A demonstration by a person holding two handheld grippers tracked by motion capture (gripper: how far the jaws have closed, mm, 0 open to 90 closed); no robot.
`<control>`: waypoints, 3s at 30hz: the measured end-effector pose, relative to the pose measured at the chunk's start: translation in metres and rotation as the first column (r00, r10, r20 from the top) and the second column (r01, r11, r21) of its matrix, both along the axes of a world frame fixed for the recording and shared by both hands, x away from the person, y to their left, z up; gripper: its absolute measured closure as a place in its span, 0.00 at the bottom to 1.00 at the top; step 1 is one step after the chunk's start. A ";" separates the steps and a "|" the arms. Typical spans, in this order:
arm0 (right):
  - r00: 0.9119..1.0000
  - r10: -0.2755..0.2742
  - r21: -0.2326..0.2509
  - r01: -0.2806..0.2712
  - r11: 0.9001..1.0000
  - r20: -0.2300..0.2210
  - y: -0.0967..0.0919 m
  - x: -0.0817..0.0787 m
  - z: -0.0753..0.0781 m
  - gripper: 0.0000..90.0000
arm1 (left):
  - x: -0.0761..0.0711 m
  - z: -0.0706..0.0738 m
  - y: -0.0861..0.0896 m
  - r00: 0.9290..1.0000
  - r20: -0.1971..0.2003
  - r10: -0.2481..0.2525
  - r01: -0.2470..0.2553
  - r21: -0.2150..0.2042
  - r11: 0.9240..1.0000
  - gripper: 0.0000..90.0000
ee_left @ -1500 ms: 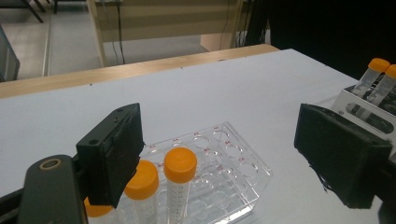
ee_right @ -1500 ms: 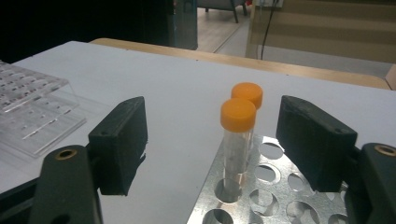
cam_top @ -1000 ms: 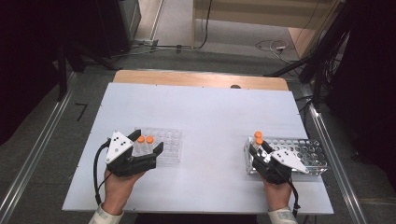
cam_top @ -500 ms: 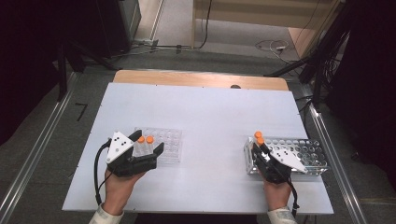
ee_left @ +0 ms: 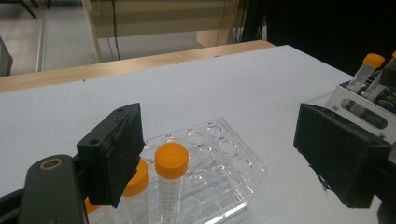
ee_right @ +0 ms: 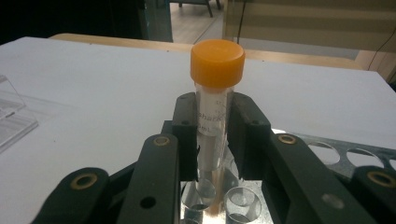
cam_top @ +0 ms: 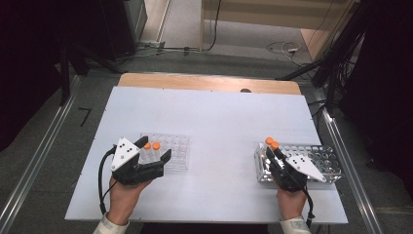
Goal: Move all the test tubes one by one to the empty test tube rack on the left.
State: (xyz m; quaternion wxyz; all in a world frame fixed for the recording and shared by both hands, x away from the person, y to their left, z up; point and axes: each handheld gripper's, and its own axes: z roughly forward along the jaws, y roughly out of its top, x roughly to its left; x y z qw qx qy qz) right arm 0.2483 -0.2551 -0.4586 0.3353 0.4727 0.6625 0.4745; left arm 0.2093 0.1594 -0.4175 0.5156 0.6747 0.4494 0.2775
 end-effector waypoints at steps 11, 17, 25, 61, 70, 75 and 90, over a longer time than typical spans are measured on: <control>0.999 -0.007 0.008 0.006 1.000 0.047 0.000 -0.003 0.016 0.80 | 0.000 0.000 -0.001 1.000 0.002 -0.001 0.001 0.002 1.000 0.18; 0.997 -0.003 0.006 0.002 1.000 0.080 -0.001 -0.008 0.026 0.80 | -0.001 0.000 -0.003 1.000 -0.001 -0.009 0.009 0.009 1.000 0.17; 0.993 0.021 0.028 -0.024 0.999 0.119 -0.002 -0.021 0.044 0.80 | -0.003 0.002 -0.003 1.000 0.005 -0.017 0.017 0.007 1.000 0.18; 0.914 0.404 -0.029 -0.405 0.914 -0.023 0.098 -0.044 0.011 0.80 | -0.015 -0.007 -0.047 0.985 -0.003 -0.172 0.172 0.013 0.985 0.19; 0.886 0.461 -0.032 -0.462 0.886 -0.045 0.117 -0.048 0.005 0.80 | -0.022 -0.009 -0.066 0.971 -0.012 -0.240 0.240 0.012 0.971 0.25; 0.874 0.483 -0.036 -0.485 0.874 -0.054 0.124 -0.050 0.003 0.80 | -0.025 -0.009 -0.072 0.966 -0.007 -0.257 0.258 0.018 0.966 0.25; 0.852 0.521 -0.029 -0.523 0.852 -0.053 0.136 -0.055 0.005 0.80 | -0.031 -0.010 -0.080 0.959 0.029 -0.283 0.283 0.020 0.959 0.40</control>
